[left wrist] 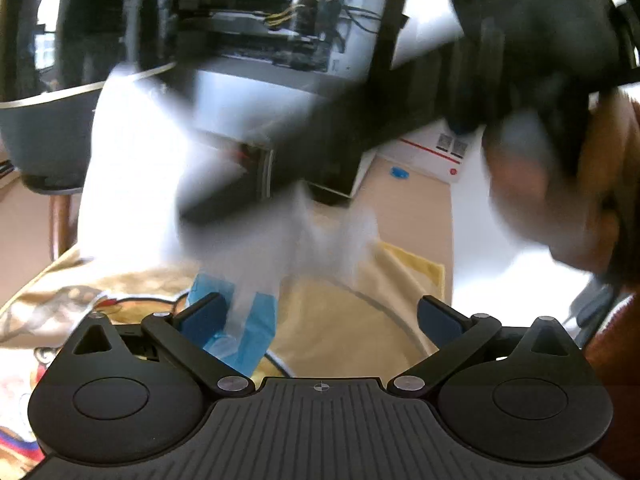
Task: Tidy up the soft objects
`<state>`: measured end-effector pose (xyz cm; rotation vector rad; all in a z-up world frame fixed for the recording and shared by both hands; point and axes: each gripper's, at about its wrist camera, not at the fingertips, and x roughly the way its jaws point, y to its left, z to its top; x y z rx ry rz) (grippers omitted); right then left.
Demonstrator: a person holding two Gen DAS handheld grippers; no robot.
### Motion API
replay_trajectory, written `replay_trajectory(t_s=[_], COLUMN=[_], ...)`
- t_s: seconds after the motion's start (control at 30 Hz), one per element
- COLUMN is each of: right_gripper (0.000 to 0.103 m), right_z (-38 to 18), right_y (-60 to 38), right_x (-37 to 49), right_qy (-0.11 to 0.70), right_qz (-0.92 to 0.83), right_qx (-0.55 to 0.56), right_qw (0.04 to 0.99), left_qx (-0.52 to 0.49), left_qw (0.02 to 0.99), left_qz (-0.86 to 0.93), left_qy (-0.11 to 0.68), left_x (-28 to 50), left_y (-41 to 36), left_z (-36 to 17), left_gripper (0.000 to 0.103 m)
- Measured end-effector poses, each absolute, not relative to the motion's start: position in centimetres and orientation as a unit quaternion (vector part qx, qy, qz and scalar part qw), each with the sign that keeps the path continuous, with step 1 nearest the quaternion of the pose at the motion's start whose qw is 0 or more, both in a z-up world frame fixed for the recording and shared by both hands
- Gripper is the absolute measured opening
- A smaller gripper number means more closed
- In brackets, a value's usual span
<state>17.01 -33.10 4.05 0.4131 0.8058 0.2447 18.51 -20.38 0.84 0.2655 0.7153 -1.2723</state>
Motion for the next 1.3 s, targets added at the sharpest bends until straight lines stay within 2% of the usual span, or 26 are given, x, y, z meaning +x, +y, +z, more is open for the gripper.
replay_trajectory(t_s=[0.17,0.47,0.53,0.6,0.87,1.13,1.3], right_gripper=[0.005,0.005,0.010,0.010,0.010,0.013,0.013], right_z=[1.4,3.0,3.2,3.2,0.8,0.9,2.8], right_y=[-33.9,-35.0,-35.0,-35.6,-33.5,-30.5,-31.7], right_x=[16.9,16.7,16.2,16.2,15.2,16.4,16.1], right_qy=[0.419,0.383,0.377,0.383,0.441,0.453,0.431], right_qz=[0.077,-0.005,-0.032,-0.048,0.031,0.113,0.077], right_qx=[0.200,0.140,0.108,0.093,0.103,0.121,0.112], right_qw=[0.882,0.913,0.919,0.918,0.891,0.876,0.892], left_qx=[0.094,0.100,0.095,0.084,0.084,0.089,0.089], left_qw=[0.745,0.734,0.730,0.725,0.737,0.757,0.757], left_qz=[-0.567,-0.569,-0.563,-0.556,-0.523,-0.493,-0.498], left_qy=[0.339,0.357,0.376,0.398,0.418,0.419,0.414], left_x=[19.5,18.8,19.1,19.6,19.9,20.3,19.9], left_y=[-19.1,-18.4,-18.4,-18.4,-17.6,-16.3,-16.3], left_z=[0.8,1.0,0.5,-0.2,-0.9,-0.3,0.1], left_gripper=[0.103,0.103,0.103,0.103,0.103,0.103,0.103])
